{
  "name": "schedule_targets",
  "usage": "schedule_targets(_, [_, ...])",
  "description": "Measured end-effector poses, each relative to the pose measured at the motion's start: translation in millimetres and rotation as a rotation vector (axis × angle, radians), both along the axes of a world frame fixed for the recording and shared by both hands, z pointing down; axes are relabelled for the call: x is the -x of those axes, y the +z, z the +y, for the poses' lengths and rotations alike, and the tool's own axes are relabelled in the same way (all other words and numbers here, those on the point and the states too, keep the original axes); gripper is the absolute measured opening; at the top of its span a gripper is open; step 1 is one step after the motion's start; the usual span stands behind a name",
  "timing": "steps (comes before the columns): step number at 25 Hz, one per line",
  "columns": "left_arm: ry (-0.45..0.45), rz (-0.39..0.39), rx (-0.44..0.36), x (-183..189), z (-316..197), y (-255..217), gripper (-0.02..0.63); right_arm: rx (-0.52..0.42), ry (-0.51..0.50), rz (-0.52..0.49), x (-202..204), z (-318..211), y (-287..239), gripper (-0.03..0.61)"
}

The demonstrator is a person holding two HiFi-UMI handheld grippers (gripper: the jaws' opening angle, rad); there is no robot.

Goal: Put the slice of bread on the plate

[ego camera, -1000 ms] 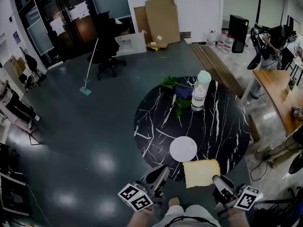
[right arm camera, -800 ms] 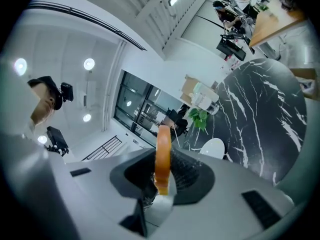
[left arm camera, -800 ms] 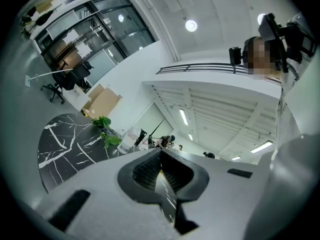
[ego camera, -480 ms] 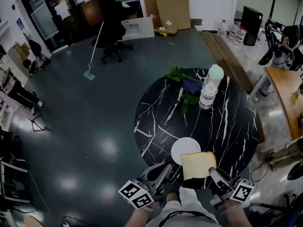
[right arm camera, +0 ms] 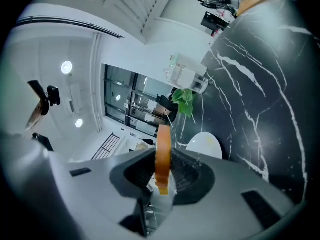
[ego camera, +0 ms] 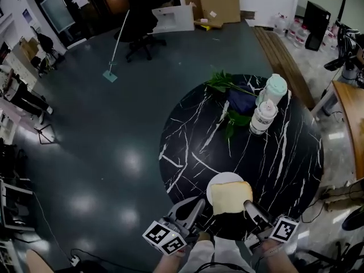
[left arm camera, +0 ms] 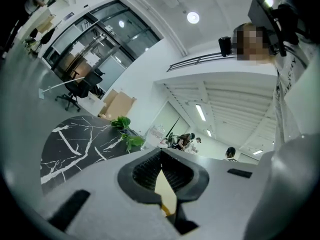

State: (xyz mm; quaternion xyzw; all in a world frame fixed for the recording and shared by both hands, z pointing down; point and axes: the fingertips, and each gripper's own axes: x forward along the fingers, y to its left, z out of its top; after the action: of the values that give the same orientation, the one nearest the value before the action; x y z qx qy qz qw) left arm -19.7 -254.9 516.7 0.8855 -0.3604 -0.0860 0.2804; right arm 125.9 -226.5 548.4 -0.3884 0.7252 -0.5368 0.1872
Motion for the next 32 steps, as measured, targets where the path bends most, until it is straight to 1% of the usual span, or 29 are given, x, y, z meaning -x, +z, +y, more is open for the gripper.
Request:
schedule_targets(4, [-0.030,-0.069,-0.036,1,-14,20,0.008,0.040,-0.010,-0.033,5,-15,23,0.086])
schedule_targets(7, [-0.039,-0.104,-0.055,-1,-23,31,0.008,0.077,-0.018,-0.036,7,-22,39,0.087])
schedule_targets(12, [-0.059,-0.097,-0.049,2,-31,43,0.008,0.110,-0.039,-0.034,13,-26,54,0.086])
schedule_targets(16, [-0.061,-0.093,-0.027,4,-25,49,0.008,0.138,-0.022,-0.039,12,-27,65,0.087])
schedule_targets(18, [-0.067,-0.078,-0.014,6,-22,51,0.008,0.138,-0.017,-0.023,12,-28,67,0.087])
schedule_targets(20, [-0.069,-0.065,-0.006,6,-21,51,0.008,0.126,-0.025,0.033,11,-29,67,0.087])
schedule_targets(24, [-0.056,-0.060,-0.010,3,-21,49,0.008,0.095,-0.050,0.224,7,-31,69,0.089])
schedule_targets(27, [-0.052,-0.056,-0.011,3,-20,48,0.009,0.064,-0.061,0.318,6,-32,67,0.098])
schedule_targets(28, [-0.052,-0.055,-0.011,3,-20,48,0.009,0.050,-0.065,0.358,6,-32,66,0.114])
schedule_targets(31, [-0.048,-0.047,-0.011,2,-19,47,0.009,0.007,-0.075,0.487,2,-34,64,0.210])
schedule_targets(32, [-0.046,-0.045,-0.011,2,-18,47,0.008,-0.010,-0.074,0.531,0,-34,63,0.226])
